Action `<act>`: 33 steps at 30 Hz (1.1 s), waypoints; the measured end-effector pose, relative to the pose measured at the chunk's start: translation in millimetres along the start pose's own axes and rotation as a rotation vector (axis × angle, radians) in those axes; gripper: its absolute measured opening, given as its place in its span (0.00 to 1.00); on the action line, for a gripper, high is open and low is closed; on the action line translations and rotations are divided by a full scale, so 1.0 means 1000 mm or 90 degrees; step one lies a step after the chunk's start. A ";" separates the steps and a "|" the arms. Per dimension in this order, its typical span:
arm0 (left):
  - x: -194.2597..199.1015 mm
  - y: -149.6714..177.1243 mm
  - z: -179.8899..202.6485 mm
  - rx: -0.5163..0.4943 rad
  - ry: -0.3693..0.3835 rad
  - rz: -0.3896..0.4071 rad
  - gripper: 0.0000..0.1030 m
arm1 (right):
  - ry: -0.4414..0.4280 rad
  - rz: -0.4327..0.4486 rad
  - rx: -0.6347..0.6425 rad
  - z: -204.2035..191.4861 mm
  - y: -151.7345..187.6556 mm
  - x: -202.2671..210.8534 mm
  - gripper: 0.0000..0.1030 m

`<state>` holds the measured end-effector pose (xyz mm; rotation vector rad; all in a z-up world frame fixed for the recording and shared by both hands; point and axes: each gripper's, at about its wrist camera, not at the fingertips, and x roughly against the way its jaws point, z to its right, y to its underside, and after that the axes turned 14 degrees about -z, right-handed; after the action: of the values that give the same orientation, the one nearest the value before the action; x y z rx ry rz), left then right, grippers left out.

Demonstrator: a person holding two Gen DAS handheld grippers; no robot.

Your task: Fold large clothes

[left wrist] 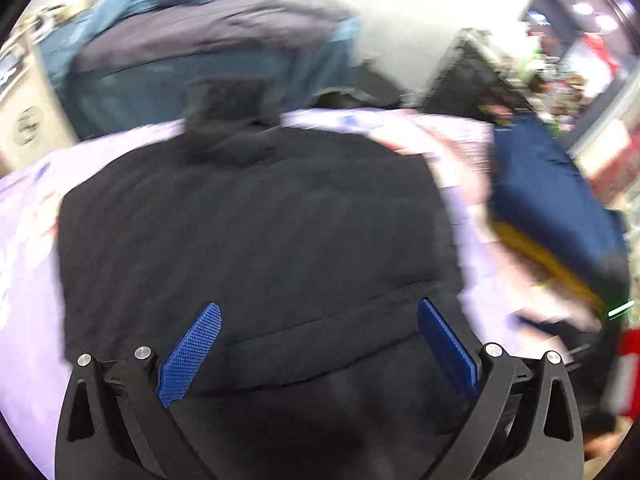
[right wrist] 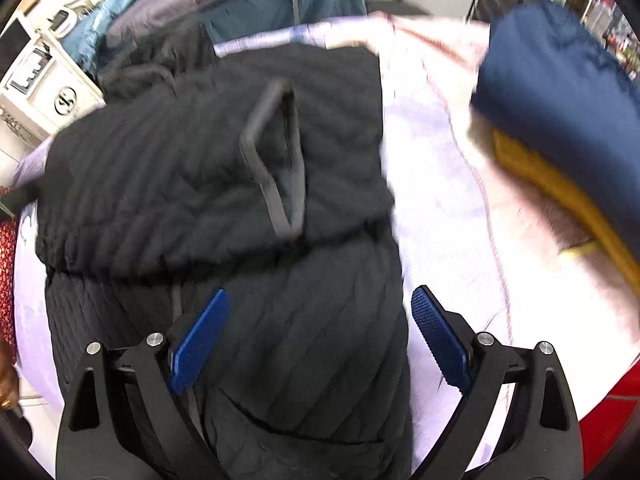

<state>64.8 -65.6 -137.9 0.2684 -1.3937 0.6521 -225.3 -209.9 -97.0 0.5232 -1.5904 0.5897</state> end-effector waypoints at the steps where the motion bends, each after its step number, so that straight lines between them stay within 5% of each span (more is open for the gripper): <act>1: -0.003 0.005 -0.015 0.017 -0.026 -0.006 0.94 | -0.002 0.021 0.011 -0.005 -0.003 0.008 0.89; 5: -0.005 0.013 -0.064 0.092 -0.061 -0.015 0.94 | -0.013 0.068 0.108 -0.042 -0.019 0.028 0.89; 13: -0.036 0.001 -0.100 0.120 -0.041 -0.110 0.94 | 0.008 0.029 0.280 -0.115 -0.049 -0.011 0.89; 19: -0.071 -0.010 -0.106 0.112 -0.051 -0.178 0.94 | -0.019 -0.131 0.169 -0.094 -0.079 -0.081 0.89; 33: -0.100 -0.023 -0.101 0.132 -0.089 -0.204 0.96 | 0.048 -0.147 0.152 -0.114 -0.099 -0.114 0.95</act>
<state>157.2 -55.2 -248.0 0.6973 -1.3771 0.5178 -63.6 -212.8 -196.0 0.8414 -1.3727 0.6192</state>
